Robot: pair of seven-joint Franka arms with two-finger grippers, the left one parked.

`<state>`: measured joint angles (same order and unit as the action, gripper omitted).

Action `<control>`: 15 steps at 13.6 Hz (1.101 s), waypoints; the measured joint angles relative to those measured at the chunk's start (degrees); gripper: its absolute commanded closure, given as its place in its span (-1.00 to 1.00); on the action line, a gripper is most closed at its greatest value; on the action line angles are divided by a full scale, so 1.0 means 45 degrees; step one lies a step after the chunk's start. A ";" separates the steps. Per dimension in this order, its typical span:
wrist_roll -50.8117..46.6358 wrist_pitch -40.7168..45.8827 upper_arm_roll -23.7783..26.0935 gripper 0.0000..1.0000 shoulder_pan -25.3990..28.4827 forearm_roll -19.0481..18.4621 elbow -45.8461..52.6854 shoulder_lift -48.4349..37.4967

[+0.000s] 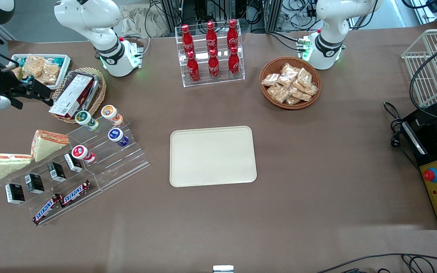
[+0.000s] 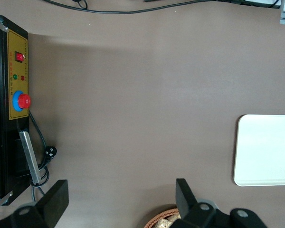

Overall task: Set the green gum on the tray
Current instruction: 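Move the right gripper over the green-labelled gum bottle in the rack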

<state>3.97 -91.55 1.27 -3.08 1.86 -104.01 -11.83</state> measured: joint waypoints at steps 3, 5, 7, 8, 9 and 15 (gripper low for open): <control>0.0006 0.0015 -0.0003 -0.97 0.0000 -0.0056 0.0000 0.0015; 0.0227 0.0039 -0.0040 -0.97 -0.0001 -0.0104 -0.0001 0.0124; 0.0548 0.0096 -0.0053 -0.97 -0.0001 -0.0292 -0.0179 0.0224; 0.0601 0.0109 -0.0059 -0.97 -0.0001 -0.0317 -0.0341 0.0221; 0.0633 0.0109 -0.0067 -0.97 -0.0001 -0.0329 -0.0512 0.0203; 0.0667 -0.2134 -0.0192 -0.97 -0.0004 -0.0342 -0.3717 -0.1197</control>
<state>6.98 -101.15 0.41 -3.09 0.32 -120.74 -17.22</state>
